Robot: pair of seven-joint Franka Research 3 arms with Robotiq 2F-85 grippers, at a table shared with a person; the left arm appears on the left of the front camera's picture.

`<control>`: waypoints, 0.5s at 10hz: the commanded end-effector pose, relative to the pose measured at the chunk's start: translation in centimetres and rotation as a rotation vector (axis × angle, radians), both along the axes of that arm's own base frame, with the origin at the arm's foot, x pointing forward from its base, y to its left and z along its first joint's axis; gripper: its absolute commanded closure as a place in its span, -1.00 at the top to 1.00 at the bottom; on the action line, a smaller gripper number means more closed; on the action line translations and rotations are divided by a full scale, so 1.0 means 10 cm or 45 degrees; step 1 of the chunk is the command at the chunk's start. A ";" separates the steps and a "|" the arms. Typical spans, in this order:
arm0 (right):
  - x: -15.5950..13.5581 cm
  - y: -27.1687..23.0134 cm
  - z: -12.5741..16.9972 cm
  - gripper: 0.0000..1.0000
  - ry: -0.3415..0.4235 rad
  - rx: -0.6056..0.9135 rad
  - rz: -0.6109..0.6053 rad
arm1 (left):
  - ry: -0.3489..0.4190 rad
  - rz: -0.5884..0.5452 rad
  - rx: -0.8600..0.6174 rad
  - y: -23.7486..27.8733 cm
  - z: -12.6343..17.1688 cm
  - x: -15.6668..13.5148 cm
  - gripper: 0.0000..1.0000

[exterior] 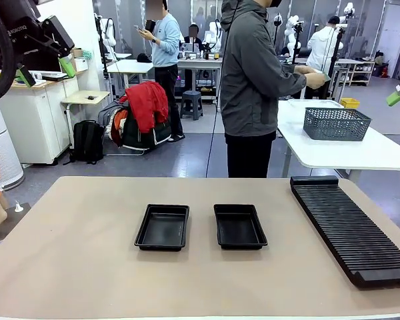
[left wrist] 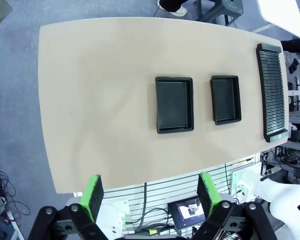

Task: Inspect and transfer BCBs to ESD trays.
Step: Pick up the Blank PCB from the PCB Rack and place it in the left ESD tray.

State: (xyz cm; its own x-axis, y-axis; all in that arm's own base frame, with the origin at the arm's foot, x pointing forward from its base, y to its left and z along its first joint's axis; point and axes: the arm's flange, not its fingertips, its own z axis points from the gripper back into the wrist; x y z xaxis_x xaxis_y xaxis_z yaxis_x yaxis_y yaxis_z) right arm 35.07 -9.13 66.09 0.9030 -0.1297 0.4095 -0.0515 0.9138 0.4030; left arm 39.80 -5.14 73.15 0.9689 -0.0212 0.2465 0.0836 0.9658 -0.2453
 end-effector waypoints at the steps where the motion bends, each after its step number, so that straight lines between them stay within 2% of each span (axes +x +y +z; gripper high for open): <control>1: 0.00 0.00 -0.01 1.00 -0.015 -0.001 -0.007 | -0.006 -0.014 0.045 0.08 0.06 0.02 1.00; 5: 0.00 0.00 -0.01 1.00 -0.015 -0.001 -0.007 | 0.005 -0.025 0.054 0.10 0.02 0.04 1.00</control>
State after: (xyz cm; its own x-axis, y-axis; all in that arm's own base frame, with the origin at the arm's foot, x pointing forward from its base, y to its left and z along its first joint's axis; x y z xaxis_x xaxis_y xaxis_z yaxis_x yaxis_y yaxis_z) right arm 35.07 -9.14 66.09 0.9030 -0.1297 0.4095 -0.0515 0.9138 0.4030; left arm 40.14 -4.57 73.33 0.9656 -0.0406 0.2568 0.1004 0.9693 -0.2243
